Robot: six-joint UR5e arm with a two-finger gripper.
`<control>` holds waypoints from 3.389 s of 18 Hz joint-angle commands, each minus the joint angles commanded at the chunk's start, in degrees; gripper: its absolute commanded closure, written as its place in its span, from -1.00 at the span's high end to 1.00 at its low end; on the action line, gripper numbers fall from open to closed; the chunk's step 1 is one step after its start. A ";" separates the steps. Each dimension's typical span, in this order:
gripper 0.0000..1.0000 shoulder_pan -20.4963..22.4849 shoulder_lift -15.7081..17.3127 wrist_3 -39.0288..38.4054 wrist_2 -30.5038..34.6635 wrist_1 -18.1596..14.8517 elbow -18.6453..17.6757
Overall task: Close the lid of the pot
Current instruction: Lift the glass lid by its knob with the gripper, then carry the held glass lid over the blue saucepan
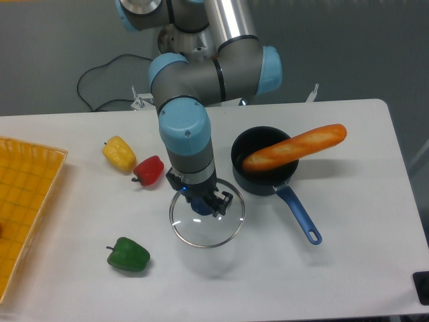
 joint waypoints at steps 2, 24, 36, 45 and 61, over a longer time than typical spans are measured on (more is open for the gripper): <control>0.10 0.00 0.35 0.18 0.96 0.00 -0.61; 0.10 0.97 2.64 -0.18 7.65 -0.09 -1.23; 0.10 3.08 5.80 2.89 10.36 -2.72 -1.41; 0.10 2.46 8.08 8.16 17.48 -3.25 -5.79; 0.10 4.22 8.00 12.92 16.97 -2.55 -8.88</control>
